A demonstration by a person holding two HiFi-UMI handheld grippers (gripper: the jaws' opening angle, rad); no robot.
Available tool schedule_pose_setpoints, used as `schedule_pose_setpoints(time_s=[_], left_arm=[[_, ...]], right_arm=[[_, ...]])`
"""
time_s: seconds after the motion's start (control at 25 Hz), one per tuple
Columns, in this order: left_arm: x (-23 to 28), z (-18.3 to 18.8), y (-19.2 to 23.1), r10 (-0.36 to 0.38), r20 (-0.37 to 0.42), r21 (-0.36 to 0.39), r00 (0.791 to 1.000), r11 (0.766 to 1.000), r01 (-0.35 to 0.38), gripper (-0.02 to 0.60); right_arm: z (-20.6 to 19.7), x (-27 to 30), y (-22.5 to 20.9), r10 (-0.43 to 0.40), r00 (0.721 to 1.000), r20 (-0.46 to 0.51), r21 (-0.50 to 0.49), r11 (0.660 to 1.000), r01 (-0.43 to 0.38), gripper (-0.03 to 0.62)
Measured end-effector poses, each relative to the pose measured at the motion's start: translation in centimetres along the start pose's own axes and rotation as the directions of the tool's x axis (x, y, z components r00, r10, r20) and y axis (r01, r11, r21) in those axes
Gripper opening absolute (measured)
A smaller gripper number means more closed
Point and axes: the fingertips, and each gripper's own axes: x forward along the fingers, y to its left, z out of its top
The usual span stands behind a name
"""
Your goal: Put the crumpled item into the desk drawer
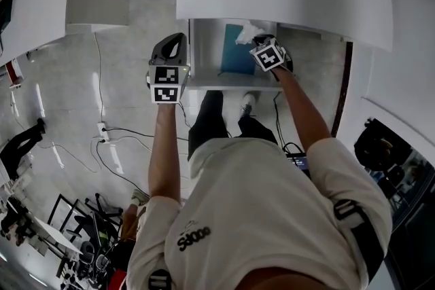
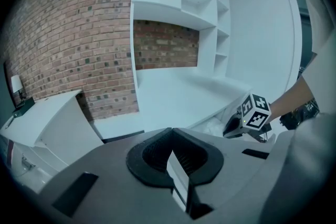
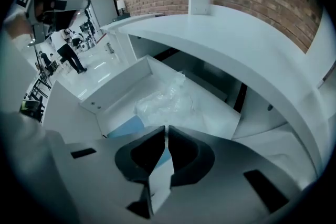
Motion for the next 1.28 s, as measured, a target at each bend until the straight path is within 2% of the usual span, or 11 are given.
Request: schedule_pose_setpoints(time_s=[0.2, 0.48, 0.76, 1.08, 1.28], left_arm=[[0.8, -1.7, 1.0, 0.006, -0.029, -0.021, 1.000, 1.000, -0.006, 0.018], [1.4, -3.1, 2.3, 0.015, -0.053, -0.049, 0.998, 0.999, -0.017, 0.017], [1.2, -3.7, 3.0, 0.020, -0.062, -0.051, 0.998, 0.998, -0.023, 0.018], [0.0, -4.6, 2.8, 0.012, -0.076, -0.042, 0.997, 0.999, -0.015, 0.018], [-0.8, -3.7, 2.5, 0.015, -0.044, -0.056, 0.999, 0.998, -0.017, 0.017]], right_arm=[[0.2, 2.9, -0.6, 0.009, 1.000, -0.026, 0.010, 1.000, -0.009, 0.021], [1.3, 6.3, -1.0, 0.020, 0.998, -0.064, -0.028, 0.999, -0.022, 0.021], [1.5, 8.2, -1.8, -0.017, 0.997, -0.076, -0.024, 1.000, 0.015, 0.021], [1.4, 7.4, -1.8, -0.024, 0.998, -0.050, 0.003, 1.000, 0.024, 0.048], [2.1, 4.7, -1.7, -0.038, 0.999, 0.001, 0.036, 0.999, 0.038, 0.048]])
